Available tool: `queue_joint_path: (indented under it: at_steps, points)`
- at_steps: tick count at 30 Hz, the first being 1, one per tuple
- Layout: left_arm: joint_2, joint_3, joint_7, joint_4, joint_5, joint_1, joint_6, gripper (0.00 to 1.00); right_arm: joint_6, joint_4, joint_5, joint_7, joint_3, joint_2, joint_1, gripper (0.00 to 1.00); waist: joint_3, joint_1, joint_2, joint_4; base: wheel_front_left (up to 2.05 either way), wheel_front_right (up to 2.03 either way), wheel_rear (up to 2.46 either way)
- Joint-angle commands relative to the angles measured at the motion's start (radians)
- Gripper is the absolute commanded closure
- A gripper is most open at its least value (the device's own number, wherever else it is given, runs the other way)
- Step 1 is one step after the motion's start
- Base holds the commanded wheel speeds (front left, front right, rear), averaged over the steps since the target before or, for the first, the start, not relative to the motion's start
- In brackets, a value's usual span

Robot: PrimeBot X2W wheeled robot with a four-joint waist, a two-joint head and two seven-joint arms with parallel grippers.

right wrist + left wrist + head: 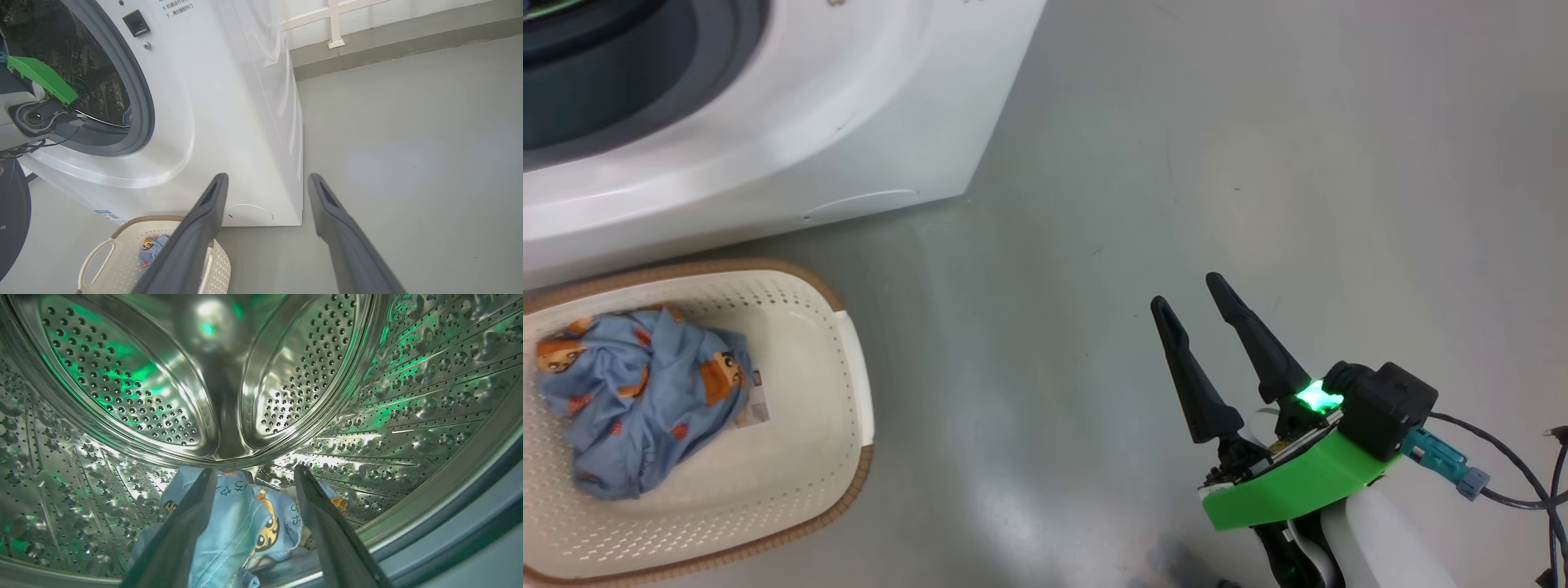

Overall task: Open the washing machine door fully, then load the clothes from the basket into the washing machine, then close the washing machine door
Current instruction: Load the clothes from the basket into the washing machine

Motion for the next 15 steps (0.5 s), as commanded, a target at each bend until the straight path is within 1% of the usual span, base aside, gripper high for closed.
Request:
queue_joint_path:
  at_steps: [1,7,8,9,15]
  points:
    - [0.035,0.012,-0.005,-0.025,0.005,0.002,-0.003,0.0,0.002,-0.018,-0.002,-0.005,0.011,0.0,-0.005,0.0,-0.006,0.0,0.0,0.013,0.0,0.0,0.0]
    - [-0.005,0.05,-0.005,-0.037,0.018,0.042,-0.003,0.0,0.002,-0.02,-0.007,-0.005,0.0,-0.006,-0.008,0.0,-0.016,0.0,0.0,0.04,0.0,0.0,0.0]
    - [-0.005,0.05,-0.005,-0.037,0.018,0.042,-0.003,0.0,0.002,-0.02,-0.007,-0.005,0.0,-0.006,-0.008,0.0,-0.016,0.0,0.0,0.04,0.0,0.0,0.0]
    - [-0.024,0.065,-0.005,-0.052,0.025,0.06,-0.003,0.0,0.002,-0.021,-0.007,-0.005,-0.006,-0.01,-0.01,0.0,-0.021,0.0,0.0,0.05,0.0,0.0,0.0]
    - [-0.066,0.108,-0.005,-0.095,0.072,0.119,-0.003,0.0,0.002,-0.022,-0.009,-0.005,-0.025,-0.021,-0.011,0.0,-0.032,0.0,0.0,0.076,0.0,0.0,0.0]
